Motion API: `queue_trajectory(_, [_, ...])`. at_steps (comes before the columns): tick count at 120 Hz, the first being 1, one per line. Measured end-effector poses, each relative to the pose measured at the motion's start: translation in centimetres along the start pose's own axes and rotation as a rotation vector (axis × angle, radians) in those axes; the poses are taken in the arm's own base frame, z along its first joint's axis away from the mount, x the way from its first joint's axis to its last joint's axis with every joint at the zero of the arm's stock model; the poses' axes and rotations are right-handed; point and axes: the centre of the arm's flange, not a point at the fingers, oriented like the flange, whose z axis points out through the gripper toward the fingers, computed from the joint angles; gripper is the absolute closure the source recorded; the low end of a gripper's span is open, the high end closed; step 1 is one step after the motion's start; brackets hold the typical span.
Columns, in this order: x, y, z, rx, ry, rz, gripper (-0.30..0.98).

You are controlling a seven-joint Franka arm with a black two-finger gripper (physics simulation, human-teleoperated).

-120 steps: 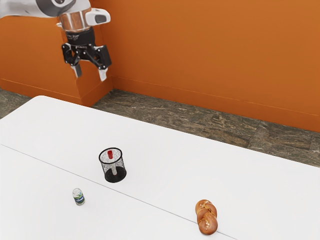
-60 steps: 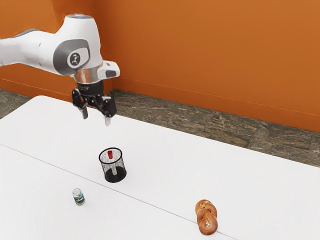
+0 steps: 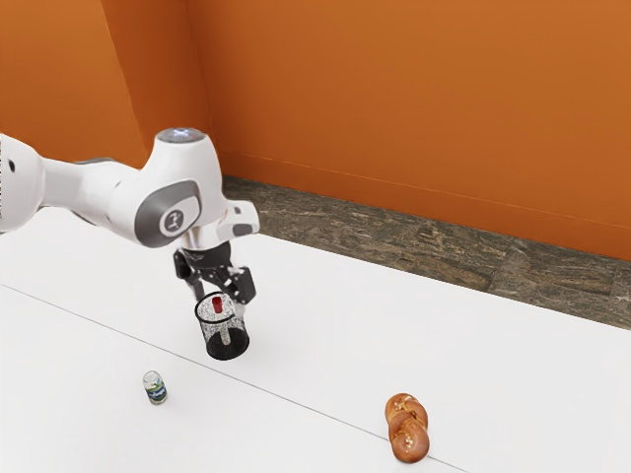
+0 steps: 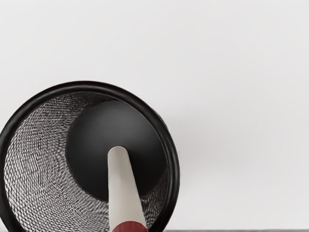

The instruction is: Take the marker out of the pen holder and place it to the left of the pen holder.

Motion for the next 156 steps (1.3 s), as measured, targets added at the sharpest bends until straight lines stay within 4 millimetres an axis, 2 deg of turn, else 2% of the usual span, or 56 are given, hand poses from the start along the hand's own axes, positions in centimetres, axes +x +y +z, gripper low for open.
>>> queue_trajectory(28, [0.0,-0.6,0.5,-0.003,0.078,0.018,0.03])
queue_trajectory(60, [-1.3,-0.4,-0.2,-0.003,0.104,0.043,0.26])
queue_trajectory(84, [-1.7,-0.2,-0.1,-0.003,0.092,0.057,0.47])
queue_trajectory(101, [-1.9,-0.1,-1.0,-0.002,0.098,0.064,0.64])
queue_trajectory(120, [-1.9,-0.5,-1.2,0.004,0.093,0.061,0.74])
queue_trajectory(144, [-1.4,-1.4,-3.6,0.018,0.102,0.044,0.78])
queue_trajectory(156, [-0.9,-1.7,-6.3,0.025,0.102,0.034,0.78])
